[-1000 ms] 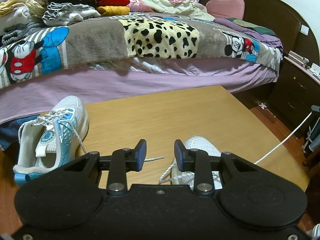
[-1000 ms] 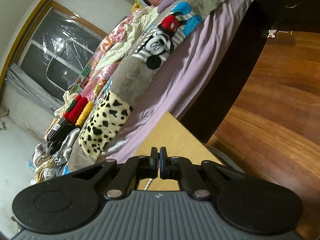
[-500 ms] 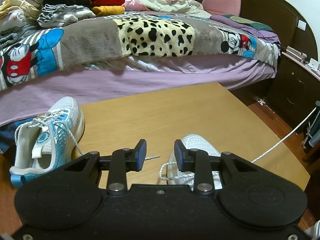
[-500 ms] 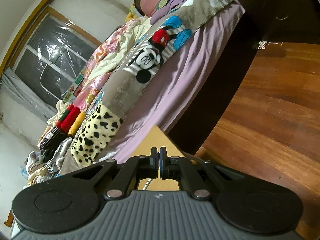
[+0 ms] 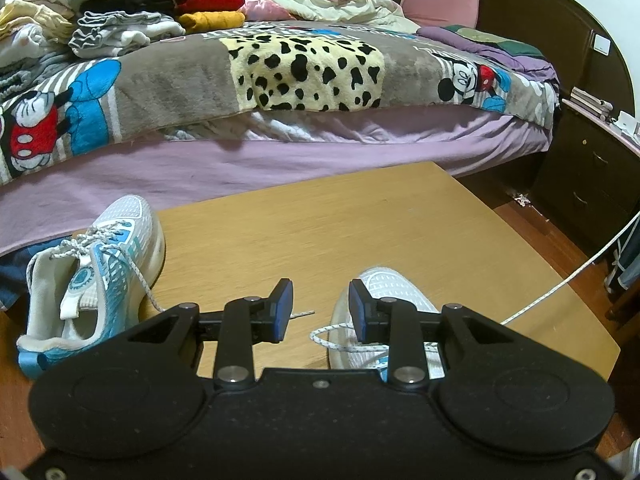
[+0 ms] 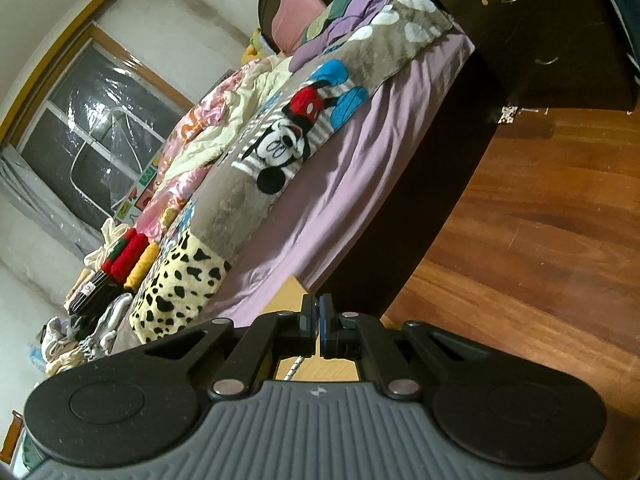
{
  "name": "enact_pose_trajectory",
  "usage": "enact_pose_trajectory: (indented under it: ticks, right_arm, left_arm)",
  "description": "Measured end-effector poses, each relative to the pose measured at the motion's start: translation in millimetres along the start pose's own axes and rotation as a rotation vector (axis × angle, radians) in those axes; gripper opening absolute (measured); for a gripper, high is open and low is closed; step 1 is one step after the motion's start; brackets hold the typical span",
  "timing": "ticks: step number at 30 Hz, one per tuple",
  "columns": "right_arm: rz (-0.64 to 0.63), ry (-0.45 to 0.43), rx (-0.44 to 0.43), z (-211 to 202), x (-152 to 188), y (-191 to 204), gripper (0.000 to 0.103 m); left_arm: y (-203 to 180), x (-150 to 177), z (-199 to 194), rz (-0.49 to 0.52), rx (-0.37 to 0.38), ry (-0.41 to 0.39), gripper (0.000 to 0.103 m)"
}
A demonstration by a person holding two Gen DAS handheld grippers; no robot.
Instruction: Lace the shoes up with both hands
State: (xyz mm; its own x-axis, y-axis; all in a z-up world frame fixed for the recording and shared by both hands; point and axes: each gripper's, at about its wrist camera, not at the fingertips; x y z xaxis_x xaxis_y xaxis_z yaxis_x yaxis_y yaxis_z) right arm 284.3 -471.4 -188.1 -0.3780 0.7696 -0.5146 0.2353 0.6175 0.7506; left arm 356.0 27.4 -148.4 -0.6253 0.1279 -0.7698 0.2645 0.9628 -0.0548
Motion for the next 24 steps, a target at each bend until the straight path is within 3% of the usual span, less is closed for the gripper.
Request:
enact_pose_trajectory:
  ticks: [24]
  right_arm:
    - [0.027,-0.077,0.037,-42.2,-30.5,-40.6,0.004]
  left_arm:
    - [-7.3,-1.8,0.9,0.035,-0.031,0.003,0.032]
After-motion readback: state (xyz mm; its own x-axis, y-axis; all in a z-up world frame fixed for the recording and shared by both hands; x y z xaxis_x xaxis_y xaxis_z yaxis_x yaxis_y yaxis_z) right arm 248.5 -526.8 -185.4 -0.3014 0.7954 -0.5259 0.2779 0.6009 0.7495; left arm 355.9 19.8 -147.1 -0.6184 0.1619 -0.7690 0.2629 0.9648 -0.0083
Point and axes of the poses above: each gripper's, at about its wrist camera, not at the fingertips, and z roughly the way its jaws point, y to its left, x to its underside, and after that the axes turned 2 degrees about z, right-handed
